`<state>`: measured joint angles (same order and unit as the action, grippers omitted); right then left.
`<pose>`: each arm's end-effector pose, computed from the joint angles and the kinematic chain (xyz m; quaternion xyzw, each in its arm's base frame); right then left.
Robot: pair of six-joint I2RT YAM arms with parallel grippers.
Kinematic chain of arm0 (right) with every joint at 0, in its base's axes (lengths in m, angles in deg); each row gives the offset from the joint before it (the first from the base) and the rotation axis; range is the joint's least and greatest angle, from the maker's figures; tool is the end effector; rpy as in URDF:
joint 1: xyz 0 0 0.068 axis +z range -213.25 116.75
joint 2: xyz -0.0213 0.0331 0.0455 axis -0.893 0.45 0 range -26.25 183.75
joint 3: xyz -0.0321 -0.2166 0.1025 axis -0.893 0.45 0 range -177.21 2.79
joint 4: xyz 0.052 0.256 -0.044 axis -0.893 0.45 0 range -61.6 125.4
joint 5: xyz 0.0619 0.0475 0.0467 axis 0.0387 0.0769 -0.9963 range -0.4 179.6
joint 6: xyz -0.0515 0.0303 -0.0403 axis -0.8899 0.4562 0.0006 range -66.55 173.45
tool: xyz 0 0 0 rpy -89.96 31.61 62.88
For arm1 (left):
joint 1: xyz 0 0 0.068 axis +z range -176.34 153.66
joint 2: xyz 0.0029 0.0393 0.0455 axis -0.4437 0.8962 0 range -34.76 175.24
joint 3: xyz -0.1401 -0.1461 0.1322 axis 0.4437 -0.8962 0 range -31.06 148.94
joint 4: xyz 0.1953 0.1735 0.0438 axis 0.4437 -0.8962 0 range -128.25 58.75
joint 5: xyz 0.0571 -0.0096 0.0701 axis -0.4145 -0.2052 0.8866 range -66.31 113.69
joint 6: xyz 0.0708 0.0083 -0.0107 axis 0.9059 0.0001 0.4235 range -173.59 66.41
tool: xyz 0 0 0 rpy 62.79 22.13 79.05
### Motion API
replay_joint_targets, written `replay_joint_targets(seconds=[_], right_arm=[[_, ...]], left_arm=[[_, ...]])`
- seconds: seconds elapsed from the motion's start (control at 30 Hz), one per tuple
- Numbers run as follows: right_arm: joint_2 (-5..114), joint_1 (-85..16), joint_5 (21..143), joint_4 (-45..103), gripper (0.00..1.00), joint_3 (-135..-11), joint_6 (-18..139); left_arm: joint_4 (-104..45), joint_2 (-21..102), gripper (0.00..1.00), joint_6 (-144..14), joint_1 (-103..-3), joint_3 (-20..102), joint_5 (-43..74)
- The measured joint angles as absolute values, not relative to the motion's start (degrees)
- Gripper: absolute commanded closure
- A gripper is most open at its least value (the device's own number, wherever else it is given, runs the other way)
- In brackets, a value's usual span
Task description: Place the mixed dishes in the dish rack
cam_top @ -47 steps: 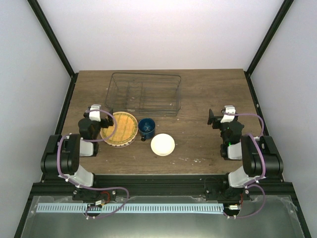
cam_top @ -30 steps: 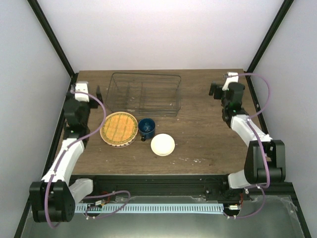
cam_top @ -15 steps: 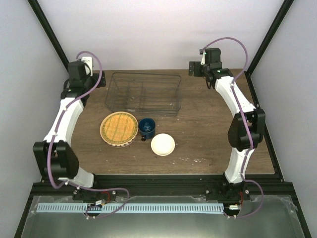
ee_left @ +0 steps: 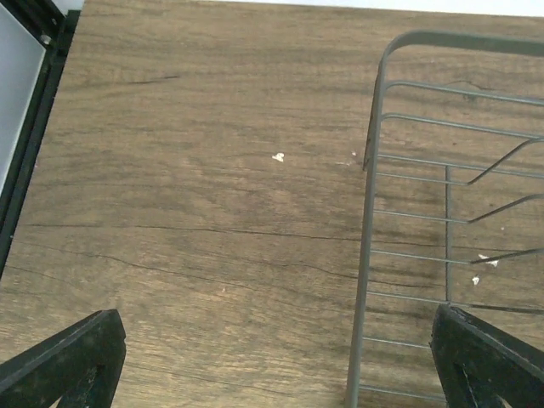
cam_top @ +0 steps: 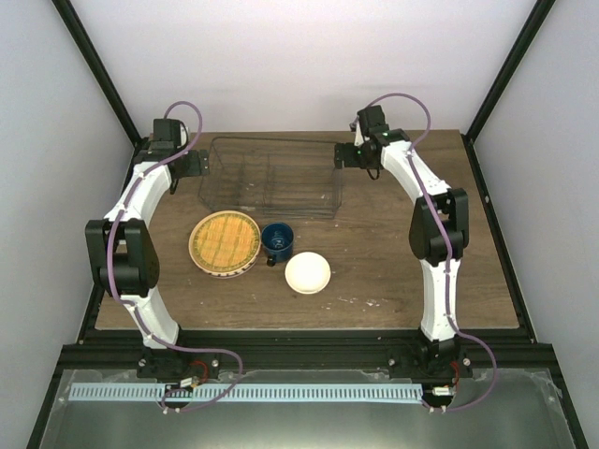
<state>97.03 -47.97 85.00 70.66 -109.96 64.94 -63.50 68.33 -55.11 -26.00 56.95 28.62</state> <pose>0.4650 0.1320 0.2145 -0.0442 0.9460 0.1108 0.3013 0.4186 0.0076 0.2343 -0.0308 0.9302 0.0363 0.3638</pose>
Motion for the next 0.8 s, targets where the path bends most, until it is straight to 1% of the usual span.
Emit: replay_joint_targets(seconds=[0.4, 0.6, 0.8], right_arm=[[102.21, -44.82, 82.86, 70.9, 0.0, -109.94, 64.52], [106.15, -44.25, 86.49, 74.86, 0.0, -112.02, 64.48], [106.28, -44.25, 91.6, 77.61, 0.0, -113.02, 63.08]], left_arm=[[-61.75, 71.48, 0.0, -56.37, -26.0, 56.58, 27.33], [-60.88, 71.48, 0.0, -56.4, -26.0, 56.58, 26.94], [-60.88, 71.5, 0.0, -56.46, -26.0, 56.58, 26.48]])
